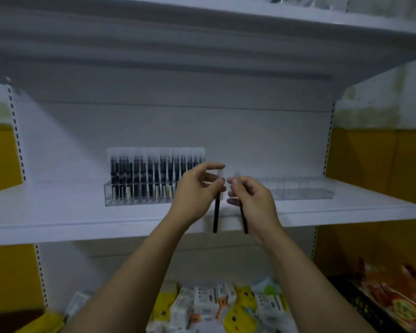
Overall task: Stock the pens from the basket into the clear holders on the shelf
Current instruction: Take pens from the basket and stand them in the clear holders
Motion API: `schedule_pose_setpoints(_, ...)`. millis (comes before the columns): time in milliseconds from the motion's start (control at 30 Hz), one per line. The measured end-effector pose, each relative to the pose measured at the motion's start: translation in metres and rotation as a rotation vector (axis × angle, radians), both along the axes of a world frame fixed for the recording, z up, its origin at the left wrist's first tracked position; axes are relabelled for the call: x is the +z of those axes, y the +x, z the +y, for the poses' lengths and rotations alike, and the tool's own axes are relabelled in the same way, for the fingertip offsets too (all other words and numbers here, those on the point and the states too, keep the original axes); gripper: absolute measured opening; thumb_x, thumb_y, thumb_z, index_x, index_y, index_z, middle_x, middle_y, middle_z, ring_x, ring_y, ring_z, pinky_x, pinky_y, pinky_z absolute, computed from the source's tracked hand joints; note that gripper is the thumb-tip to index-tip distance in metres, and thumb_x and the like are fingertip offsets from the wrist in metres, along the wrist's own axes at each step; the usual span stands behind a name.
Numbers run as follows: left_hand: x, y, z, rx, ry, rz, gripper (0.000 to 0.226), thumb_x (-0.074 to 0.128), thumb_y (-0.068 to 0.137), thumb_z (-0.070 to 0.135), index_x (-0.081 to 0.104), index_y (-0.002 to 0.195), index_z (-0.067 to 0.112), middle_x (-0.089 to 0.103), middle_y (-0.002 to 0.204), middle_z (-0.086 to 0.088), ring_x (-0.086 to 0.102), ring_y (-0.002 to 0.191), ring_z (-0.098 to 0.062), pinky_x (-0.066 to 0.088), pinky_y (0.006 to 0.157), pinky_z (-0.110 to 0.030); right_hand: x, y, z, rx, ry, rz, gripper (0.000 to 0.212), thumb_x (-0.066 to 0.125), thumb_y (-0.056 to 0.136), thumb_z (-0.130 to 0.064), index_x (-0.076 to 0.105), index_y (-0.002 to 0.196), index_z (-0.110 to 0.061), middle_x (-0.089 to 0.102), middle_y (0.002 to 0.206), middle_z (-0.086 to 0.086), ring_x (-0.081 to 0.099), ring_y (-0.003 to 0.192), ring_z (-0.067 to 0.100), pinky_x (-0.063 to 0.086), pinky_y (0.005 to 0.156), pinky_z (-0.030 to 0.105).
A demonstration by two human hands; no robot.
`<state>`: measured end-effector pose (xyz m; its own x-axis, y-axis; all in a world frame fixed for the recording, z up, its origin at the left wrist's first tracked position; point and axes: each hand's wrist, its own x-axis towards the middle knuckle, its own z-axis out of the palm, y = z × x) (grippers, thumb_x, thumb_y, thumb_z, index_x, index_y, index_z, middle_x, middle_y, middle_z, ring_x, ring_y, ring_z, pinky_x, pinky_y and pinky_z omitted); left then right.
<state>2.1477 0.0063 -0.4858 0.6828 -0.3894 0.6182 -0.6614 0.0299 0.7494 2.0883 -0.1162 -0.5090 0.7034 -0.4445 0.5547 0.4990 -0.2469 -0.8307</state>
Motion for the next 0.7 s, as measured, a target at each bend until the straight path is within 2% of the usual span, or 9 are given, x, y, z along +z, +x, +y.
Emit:
schedule_pose_setpoints(100,0.022,0.012,-0.003,0.027,-0.025,-0.037,0.028,0.065,0.09,0.012,0.061,0.115,0.024,0.072,0.089,-0.002,0.07,0.082,-0.011,0.059,0.078,-0.034,0.022,0.012,-0.01,0.025,-0.01,-0.017,0.016,0.055,0.097,-0.022,0.071,0.101,-0.023,0.07,0.092,-0.018,0.063,0.084,-0.006,0.05,0.073,0.011)
schedule_pose_setpoints(133,0.03,0.017,-0.004,0.035,-0.035,-0.042,0.03,0.065,0.089,0.013,0.06,0.117,0.023,0.071,0.09,-0.002,0.07,0.081,-0.01,0.059,0.077,-0.03,0.028,0.018,-0.014,0.027,-0.019,-0.027,0.017,0.056,0.097,-0.023,0.07,0.105,-0.024,0.07,0.098,-0.019,0.063,0.09,-0.007,0.051,0.076,0.012)
schedule_pose_setpoints(233,0.05,0.031,-0.009,0.081,-0.037,-0.065,0.027,0.065,0.089,0.016,0.058,0.114,0.023,0.068,0.097,-0.001,0.069,0.083,-0.01,0.059,0.073,-0.025,0.046,0.033,-0.024,0.009,-0.023,-0.051,0.019,0.056,0.096,-0.024,0.069,0.11,-0.023,0.068,0.097,-0.013,0.063,0.092,0.003,0.056,0.082,0.024)
schedule_pose_setpoints(367,0.069,0.053,-0.019,0.171,-0.01,-0.167,0.023,0.068,0.088,0.021,0.059,0.108,0.028,0.065,0.105,0.006,0.067,0.086,-0.008,0.058,0.072,-0.024,0.062,0.055,-0.039,-0.027,0.0,-0.105,0.021,0.059,0.094,-0.006,0.066,0.113,-0.012,0.068,0.09,0.002,0.067,0.082,0.012,0.058,0.082,0.027)
schedule_pose_setpoints(500,0.084,0.073,-0.028,0.231,0.017,-0.282,0.02,0.069,0.087,0.02,0.062,0.105,0.025,0.066,0.097,0.009,0.064,0.087,-0.002,0.052,0.072,-0.013,0.071,0.076,-0.053,-0.056,-0.027,-0.152,0.037,0.06,0.092,-0.001,0.057,0.12,-0.026,0.07,0.092,0.008,0.072,0.081,0.016,0.059,0.08,0.034)
schedule_pose_setpoints(700,0.094,0.099,-0.039,0.313,0.054,-0.376,0.019,0.07,0.086,0.021,0.065,0.103,0.023,0.066,0.09,0.009,0.064,0.084,-0.001,0.053,0.077,-0.014,0.078,0.103,-0.063,-0.125,-0.121,-0.192,0.037,0.065,0.089,-0.004,0.06,0.103,-0.038,0.068,0.092,0.008,0.072,0.081,0.014,0.059,0.081,0.044)
